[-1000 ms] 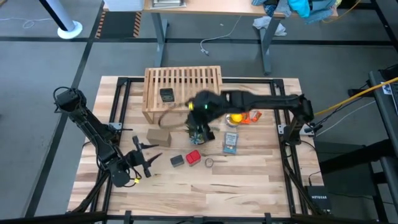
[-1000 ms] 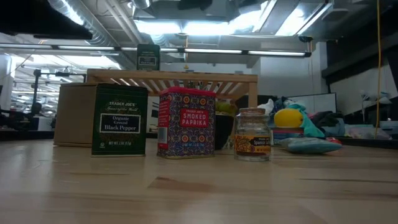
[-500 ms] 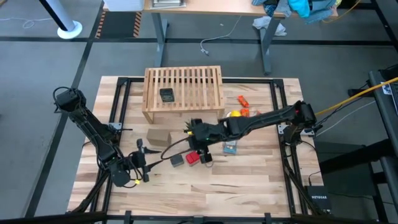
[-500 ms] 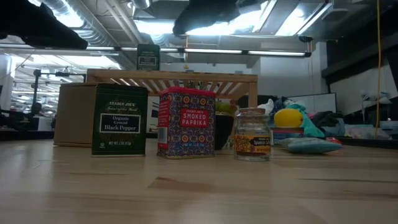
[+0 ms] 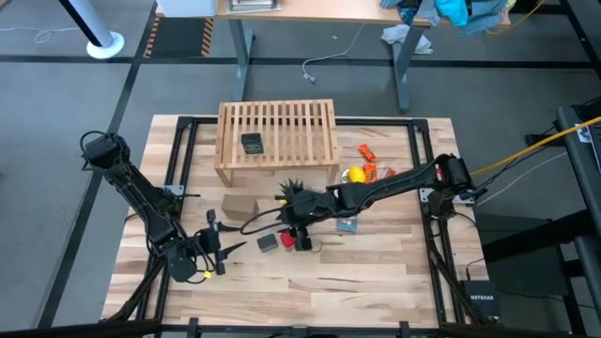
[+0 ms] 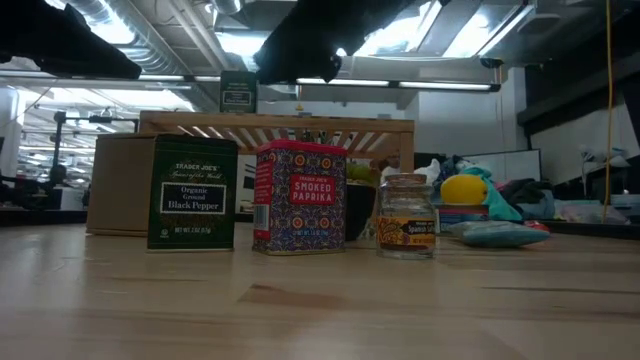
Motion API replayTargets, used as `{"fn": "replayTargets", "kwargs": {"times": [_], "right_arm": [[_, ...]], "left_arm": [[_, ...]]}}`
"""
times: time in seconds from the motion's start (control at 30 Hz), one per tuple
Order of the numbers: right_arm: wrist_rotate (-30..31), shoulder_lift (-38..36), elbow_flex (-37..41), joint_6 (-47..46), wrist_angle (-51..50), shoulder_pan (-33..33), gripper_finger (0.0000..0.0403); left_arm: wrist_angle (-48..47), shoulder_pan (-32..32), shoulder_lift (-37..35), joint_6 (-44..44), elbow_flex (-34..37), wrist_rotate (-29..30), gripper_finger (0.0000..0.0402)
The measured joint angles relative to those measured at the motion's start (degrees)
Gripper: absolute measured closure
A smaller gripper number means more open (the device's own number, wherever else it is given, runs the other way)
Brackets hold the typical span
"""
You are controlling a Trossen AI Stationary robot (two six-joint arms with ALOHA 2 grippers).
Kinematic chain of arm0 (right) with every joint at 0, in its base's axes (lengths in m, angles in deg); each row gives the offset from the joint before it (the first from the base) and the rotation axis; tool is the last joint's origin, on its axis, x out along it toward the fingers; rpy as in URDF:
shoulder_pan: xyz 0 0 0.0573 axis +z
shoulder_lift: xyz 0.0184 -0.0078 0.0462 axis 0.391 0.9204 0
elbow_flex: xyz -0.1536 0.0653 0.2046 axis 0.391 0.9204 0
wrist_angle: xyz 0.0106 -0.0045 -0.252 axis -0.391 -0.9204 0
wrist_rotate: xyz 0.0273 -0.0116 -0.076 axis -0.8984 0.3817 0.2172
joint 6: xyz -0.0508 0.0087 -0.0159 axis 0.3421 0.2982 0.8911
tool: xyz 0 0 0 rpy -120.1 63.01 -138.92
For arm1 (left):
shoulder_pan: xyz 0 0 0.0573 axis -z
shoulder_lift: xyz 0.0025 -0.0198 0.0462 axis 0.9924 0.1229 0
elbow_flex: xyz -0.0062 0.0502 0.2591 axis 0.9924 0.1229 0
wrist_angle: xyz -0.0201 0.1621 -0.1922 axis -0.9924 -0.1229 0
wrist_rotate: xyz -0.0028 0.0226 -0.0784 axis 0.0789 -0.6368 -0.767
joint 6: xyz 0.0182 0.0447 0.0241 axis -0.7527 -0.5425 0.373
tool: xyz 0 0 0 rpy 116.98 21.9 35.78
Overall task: Shelf spices
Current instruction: Put the green can on the shelf
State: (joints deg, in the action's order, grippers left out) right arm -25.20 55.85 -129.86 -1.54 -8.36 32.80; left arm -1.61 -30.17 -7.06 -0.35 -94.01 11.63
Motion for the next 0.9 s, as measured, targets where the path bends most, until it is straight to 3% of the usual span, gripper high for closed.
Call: {"fn": "replayTargets", "kwargs": {"times": [0.9], "right_arm": [[-0.2, 5.5, 0.0, 0.4, 3.6, 1.7, 0.0223]], "left_arm": [[-0.3, 0.0, 0.0, -0.3, 0.0, 0.0, 0.023]]}}
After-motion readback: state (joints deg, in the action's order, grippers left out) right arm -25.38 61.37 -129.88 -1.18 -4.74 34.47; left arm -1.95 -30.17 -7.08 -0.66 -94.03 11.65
